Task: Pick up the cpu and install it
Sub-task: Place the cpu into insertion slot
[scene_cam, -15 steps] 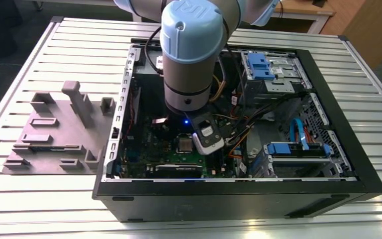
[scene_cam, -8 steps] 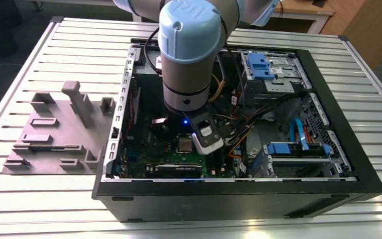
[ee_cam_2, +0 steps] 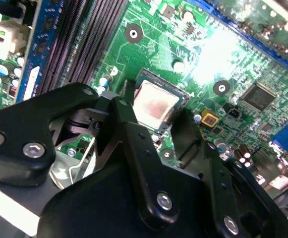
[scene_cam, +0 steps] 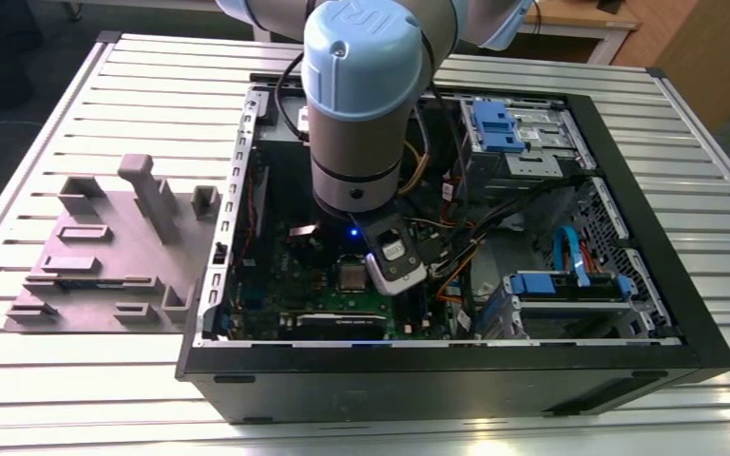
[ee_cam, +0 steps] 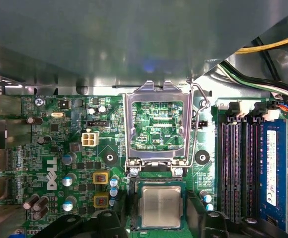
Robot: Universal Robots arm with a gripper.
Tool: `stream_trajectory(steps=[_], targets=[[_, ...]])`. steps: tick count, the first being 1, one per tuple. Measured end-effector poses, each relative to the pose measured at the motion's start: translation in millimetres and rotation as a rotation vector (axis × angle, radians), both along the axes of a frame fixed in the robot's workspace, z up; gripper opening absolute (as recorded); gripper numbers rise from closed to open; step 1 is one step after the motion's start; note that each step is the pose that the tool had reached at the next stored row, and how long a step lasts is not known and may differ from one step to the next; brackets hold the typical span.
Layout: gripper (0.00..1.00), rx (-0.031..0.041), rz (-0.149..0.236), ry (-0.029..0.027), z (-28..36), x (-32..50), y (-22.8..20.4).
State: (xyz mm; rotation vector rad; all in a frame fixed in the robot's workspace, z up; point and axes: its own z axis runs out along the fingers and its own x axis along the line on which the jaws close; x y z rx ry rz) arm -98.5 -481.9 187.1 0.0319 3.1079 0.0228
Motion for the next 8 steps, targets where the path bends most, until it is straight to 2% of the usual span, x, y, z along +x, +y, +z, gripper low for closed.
stream_trajectory(steps=[2,3,8], targets=[[0.57,0.0000,0.000,-0.0004,0.0,0.1,0.0],[0.51,0.0001,0.000,-0.0004,0.0,0.1,0.0],[0.51,0.0007,0.000,-0.0006,0.3,0.2,0.1]])
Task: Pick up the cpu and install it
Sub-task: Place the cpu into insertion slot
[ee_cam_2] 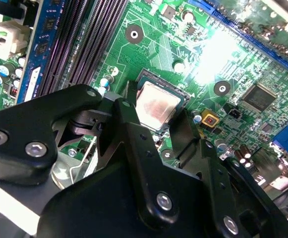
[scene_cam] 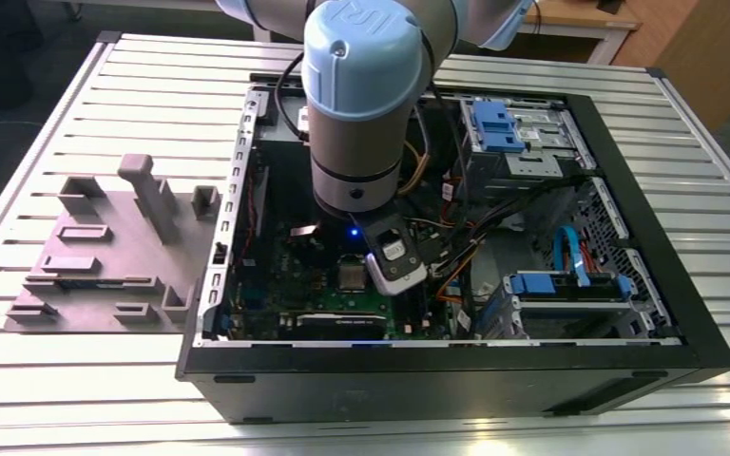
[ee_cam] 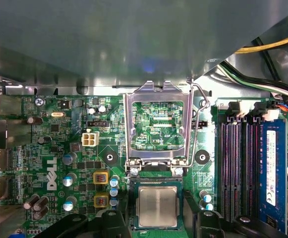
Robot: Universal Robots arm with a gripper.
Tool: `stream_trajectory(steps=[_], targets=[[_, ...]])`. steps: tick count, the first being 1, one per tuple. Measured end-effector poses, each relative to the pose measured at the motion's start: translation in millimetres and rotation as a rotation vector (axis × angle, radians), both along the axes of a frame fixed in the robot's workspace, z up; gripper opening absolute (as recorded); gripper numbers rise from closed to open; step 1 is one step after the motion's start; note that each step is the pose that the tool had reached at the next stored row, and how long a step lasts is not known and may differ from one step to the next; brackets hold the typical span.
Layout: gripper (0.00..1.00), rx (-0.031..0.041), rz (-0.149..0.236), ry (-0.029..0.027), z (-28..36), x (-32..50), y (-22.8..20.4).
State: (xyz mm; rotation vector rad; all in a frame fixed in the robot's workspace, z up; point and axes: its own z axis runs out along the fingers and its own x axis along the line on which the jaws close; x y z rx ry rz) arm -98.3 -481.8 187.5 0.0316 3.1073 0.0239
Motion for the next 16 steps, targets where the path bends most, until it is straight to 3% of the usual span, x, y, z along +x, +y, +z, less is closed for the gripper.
stream_trajectory(steps=[3,16], targets=[[0.51,-0.0002,0.000,0.0002,3.1,-0.1,0.0],[0.51,-0.0004,0.000,0.0039,4.6,2.6,0.0]])
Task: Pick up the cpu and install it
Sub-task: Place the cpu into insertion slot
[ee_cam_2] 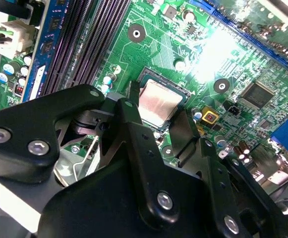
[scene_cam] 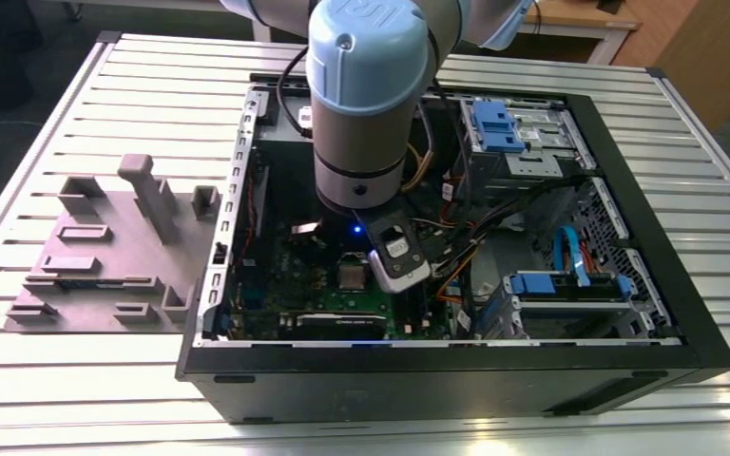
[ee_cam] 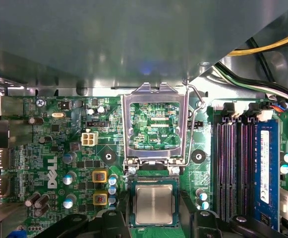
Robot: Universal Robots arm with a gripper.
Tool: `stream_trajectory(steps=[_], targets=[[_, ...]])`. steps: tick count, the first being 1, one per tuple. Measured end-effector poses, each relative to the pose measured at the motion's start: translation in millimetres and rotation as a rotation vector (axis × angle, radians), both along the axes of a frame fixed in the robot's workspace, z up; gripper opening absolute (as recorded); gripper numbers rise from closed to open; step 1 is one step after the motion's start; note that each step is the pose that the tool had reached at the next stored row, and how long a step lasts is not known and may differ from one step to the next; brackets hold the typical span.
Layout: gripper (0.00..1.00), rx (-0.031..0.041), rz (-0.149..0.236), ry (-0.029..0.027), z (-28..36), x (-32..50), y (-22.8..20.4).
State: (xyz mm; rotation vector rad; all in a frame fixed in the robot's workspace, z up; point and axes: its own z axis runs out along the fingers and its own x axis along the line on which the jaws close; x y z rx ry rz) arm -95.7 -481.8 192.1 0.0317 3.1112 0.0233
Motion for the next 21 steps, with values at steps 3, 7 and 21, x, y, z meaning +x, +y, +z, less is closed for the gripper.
stream_trajectory(steps=[3,7,21], targets=[[0.51,-0.0001,0.000,0.0001,-0.3,0.0,0.0],[0.51,-0.0004,0.000,0.0002,-1.1,0.0,0.0],[0.42,-0.0004,0.000,0.0002,-1.3,0.0,0.0]])
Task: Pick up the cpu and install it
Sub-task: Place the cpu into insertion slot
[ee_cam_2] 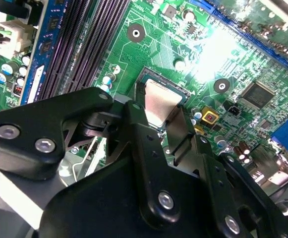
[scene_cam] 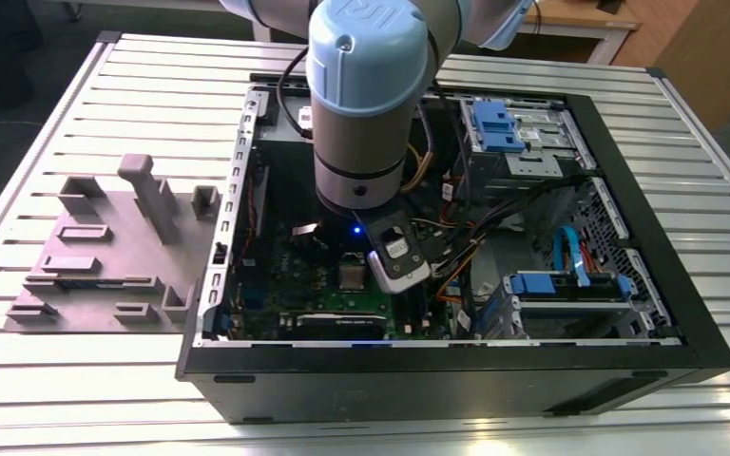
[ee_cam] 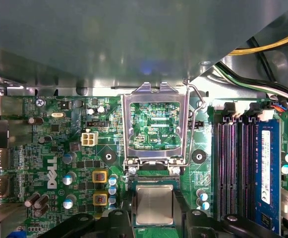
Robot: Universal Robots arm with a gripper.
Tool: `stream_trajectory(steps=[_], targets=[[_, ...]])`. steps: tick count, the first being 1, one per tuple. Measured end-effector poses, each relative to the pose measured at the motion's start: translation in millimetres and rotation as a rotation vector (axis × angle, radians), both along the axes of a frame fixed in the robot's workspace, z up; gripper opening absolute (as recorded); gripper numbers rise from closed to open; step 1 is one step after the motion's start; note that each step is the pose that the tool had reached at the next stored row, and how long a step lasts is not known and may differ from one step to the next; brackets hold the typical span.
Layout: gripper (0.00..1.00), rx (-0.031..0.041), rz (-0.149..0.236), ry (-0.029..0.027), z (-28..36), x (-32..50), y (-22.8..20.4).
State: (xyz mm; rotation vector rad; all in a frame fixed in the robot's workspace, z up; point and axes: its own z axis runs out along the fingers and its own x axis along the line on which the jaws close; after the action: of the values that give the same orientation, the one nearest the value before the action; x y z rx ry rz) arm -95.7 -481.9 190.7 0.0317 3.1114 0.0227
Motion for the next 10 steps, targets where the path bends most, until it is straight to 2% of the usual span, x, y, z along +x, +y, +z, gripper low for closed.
stream_trajectory(steps=[6,10], targets=[[0.41,0.0002,0.000,-0.0002,0.1,0.0,0.0],[0.41,0.0002,0.000,-0.0001,3.9,0.1,0.1]])
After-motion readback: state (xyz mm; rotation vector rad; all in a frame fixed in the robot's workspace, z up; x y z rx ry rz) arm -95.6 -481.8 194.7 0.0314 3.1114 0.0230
